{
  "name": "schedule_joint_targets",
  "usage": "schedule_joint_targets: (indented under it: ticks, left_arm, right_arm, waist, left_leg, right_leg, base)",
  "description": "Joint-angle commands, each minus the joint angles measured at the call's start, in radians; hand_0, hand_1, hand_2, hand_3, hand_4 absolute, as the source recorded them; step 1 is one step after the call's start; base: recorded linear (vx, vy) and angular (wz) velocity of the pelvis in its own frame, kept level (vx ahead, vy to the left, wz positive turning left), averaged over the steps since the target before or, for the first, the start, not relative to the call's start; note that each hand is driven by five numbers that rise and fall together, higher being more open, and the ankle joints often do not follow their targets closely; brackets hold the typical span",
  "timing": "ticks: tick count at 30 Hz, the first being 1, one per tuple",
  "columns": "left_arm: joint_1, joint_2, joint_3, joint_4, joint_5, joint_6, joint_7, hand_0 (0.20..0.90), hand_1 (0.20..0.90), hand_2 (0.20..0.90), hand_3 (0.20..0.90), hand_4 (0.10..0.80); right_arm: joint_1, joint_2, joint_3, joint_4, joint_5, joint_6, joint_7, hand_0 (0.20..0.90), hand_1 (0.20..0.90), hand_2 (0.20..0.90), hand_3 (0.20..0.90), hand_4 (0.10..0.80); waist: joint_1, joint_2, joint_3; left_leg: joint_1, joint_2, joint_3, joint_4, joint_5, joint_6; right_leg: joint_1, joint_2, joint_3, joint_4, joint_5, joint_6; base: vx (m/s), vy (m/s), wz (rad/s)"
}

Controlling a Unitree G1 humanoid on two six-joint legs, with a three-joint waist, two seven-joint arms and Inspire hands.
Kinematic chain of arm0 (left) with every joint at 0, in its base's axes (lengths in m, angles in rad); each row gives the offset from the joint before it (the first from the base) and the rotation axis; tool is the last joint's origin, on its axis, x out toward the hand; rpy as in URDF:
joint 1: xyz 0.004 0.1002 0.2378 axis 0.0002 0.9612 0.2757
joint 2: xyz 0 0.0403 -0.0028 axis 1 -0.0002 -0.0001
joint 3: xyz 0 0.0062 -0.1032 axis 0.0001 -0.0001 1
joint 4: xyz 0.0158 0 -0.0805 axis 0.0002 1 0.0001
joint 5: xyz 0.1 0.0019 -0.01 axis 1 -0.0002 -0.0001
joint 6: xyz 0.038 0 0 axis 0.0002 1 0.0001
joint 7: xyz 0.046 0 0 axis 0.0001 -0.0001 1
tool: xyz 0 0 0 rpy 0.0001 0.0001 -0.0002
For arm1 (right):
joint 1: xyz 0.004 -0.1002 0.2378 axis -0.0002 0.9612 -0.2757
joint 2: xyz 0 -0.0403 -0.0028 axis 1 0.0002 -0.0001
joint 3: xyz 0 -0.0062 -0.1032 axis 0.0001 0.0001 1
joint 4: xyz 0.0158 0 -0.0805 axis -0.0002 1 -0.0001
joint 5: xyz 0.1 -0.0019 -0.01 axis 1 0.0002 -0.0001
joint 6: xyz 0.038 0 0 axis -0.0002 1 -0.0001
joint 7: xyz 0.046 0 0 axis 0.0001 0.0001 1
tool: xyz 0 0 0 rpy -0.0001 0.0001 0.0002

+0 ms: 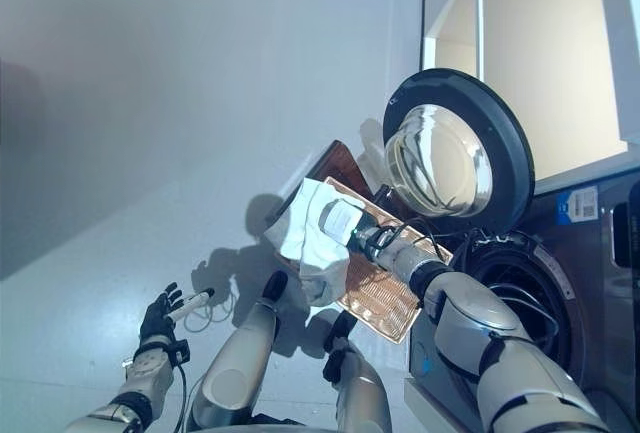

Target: Pick up the clothes and place them into the washing machine

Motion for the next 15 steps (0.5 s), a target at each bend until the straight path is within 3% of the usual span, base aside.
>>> schedule_joint_targets:
  ticks: [1, 15]
  left_arm:
    - [0.026, 0.026, -0.041, -0.021, -0.005, -0.029, 0.021, 0.9, 0.9, 0.9, 0.9, 0.8]
    - [0.036, 0.031, -0.024, -0.005, -0.006, -0.029, 0.027, 0.9, 0.9, 0.9, 0.9, 0.8]
  right_arm:
    - [-0.074, -0.015, -0.065, -0.023, 0.021, 0.059, -0.06, 0.9, 0.9, 0.9, 0.9, 0.8]
    - [-0.059, 0.014, -0.079, -0.118, 0.033, 0.047, -0.084, 0.9, 0.9, 0.9, 0.9, 0.8]
  waist:
    - [0.03, 0.043, -0.014]
    - [0.025, 0.035, -0.057]
  left_leg:
    - [0.033, -0.06, 0.015, -0.231, 0.166, 0.014]
    - [0.051, -0.063, 0.025, -0.227, 0.152, 0.017]
  right_leg:
    - [-0.043, -0.004, 0.009, 0.213, -0.106, -0.004]
    - [-0.033, -0.015, 0.008, 0.225, -0.115, -0.006]
  base:
    - [0.012, 0.0, 0.1]
    - [0.001, 0.002, -0.01]
